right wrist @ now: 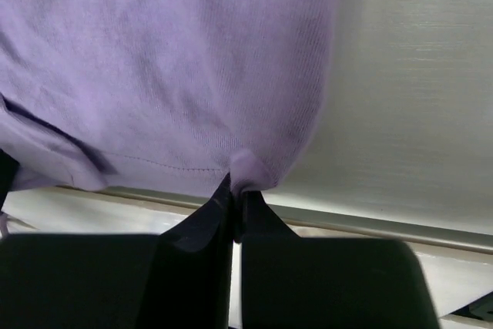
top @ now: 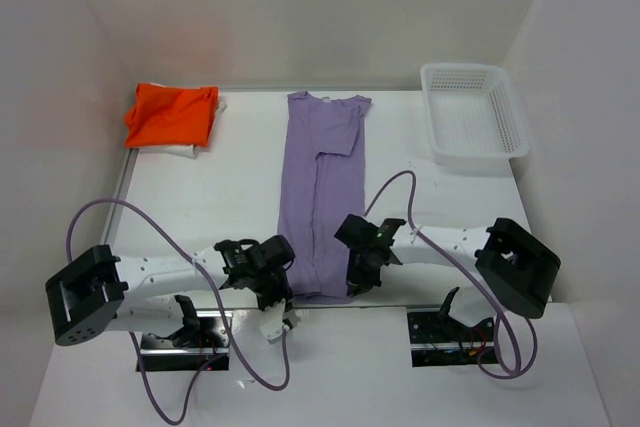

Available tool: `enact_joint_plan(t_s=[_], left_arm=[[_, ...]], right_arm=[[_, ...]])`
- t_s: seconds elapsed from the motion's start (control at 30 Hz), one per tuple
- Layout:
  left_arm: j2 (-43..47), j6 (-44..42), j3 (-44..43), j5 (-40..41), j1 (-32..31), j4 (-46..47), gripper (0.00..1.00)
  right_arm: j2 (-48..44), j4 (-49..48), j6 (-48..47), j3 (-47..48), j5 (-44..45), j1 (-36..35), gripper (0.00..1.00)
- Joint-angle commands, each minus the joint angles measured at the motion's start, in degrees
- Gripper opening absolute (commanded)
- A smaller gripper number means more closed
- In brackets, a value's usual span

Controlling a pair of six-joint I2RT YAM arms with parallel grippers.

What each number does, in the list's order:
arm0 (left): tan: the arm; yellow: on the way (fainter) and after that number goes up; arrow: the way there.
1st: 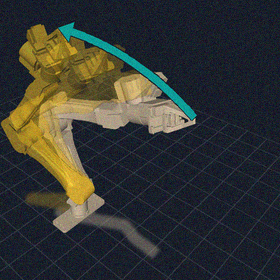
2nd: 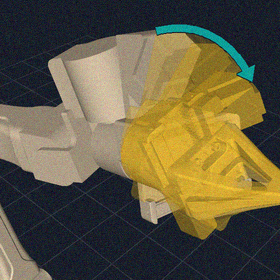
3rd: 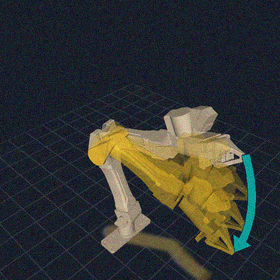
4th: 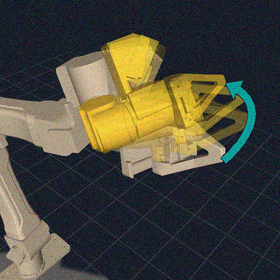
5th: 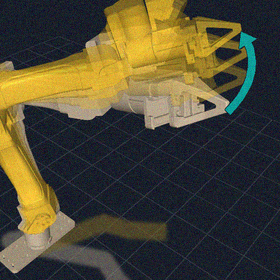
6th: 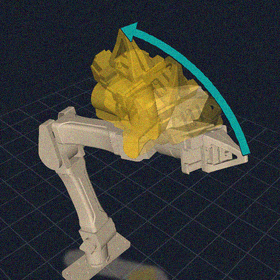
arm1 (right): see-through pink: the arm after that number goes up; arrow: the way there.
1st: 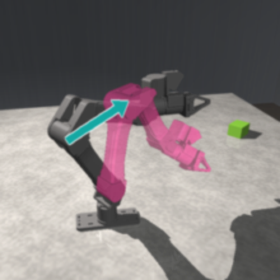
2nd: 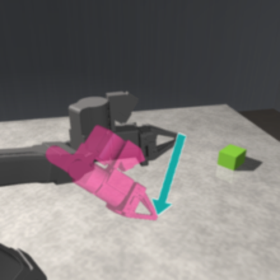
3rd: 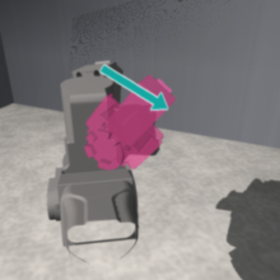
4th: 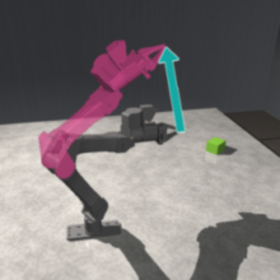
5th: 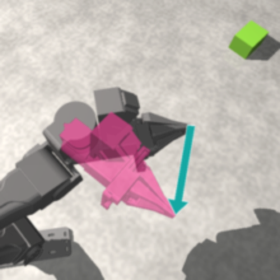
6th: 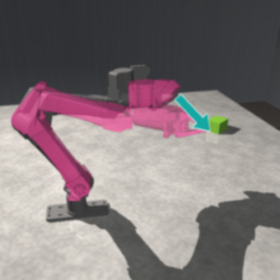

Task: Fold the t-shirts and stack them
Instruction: Grab the bottom of the folded rectangular tshirt with both arms, then fold the folded rectangular tshirt in 1/3 of the way

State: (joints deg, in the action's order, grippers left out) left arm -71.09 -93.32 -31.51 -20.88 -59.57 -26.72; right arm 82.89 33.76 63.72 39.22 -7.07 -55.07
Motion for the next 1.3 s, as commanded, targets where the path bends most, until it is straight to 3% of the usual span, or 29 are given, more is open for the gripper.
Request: enact_joint_plan(t_s=[0.0,0.2,0.37,0.63,0.83,1.13,1.2,1.27], left_arm=[[1.5,9.5,-2.9,-3.5,-0.3,0.4,0.06],[4.3,17.7,-8.6,-4.3,4.1,-1.4,0.03],[-0.9,20.4,-18.6,-6.2,13.9,-1.4,0.02],[-13.9,24.1,-31.4,-6.3,29.2,7.8,0.02],[-23.2,22.1,-37.9,-5.7,33.3,8.4,0.02],[-32.9,20.7,-42.0,-7.2,36.3,15.3,0.06],[-33.6,19.2,-40.8,-7.2,36.3,17.6,0.14],[-34.2,19.2,-38.4,-5.0,36.8,23.3,0.22]], right_arm=[[-1.4,-1.2,-0.7,0.4,1.6,0.4,0.00],[-9.3,7.7,-5.9,9.4,2.9,5.4,0.00],[-7.8,6.1,-16.9,13.8,-1.0,18.8,0.00],[12.7,1.2,-30.9,33.3,-3.1,29.8,0.00],[24.8,1.9,-34.2,45.1,-4.4,32.5,0.00],[34.8,5.6,-36.5,55.7,-5.1,35.4,0.00],[35.5,6.1,-36.5,56.4,-3.3,36.7,0.34],[36.0,6.1,-35.0,57.7,-0.3,37.7,0.42]])
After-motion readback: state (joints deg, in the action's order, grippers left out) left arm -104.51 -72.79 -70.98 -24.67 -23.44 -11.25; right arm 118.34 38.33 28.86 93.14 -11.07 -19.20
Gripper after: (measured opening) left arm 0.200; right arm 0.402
